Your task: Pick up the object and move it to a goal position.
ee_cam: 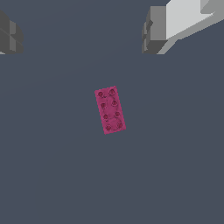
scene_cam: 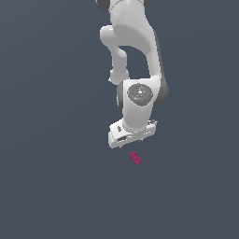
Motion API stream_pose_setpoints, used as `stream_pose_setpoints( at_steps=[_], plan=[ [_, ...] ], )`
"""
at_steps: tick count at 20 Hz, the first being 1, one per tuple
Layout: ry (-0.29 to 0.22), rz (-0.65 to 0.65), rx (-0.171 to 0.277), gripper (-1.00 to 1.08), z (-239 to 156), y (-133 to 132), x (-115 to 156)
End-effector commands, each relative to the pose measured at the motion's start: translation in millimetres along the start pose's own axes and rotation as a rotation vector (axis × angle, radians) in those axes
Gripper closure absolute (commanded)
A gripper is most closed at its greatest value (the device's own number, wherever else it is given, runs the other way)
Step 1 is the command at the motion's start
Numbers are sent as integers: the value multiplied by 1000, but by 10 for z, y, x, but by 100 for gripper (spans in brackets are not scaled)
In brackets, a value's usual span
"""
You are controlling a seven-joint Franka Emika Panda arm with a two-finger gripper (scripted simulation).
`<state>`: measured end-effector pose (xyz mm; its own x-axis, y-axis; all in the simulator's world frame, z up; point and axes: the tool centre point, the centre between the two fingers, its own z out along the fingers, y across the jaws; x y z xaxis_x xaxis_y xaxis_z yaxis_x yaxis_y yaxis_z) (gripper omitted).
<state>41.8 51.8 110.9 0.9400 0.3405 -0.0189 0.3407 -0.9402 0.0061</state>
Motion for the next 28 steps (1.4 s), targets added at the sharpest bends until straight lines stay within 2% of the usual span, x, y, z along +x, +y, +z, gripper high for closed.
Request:
stream_pose_setpoints(
  at_steps=[1,11,20,28],
  plan=[
    [5,-69,0,-92,132,-53,129],
    [18,-222,3,-92,449,-185,396],
    [18,-231,4,-92,533,-196,408],
    [19,-235,4,-92,911,-201,410]
  ],
)
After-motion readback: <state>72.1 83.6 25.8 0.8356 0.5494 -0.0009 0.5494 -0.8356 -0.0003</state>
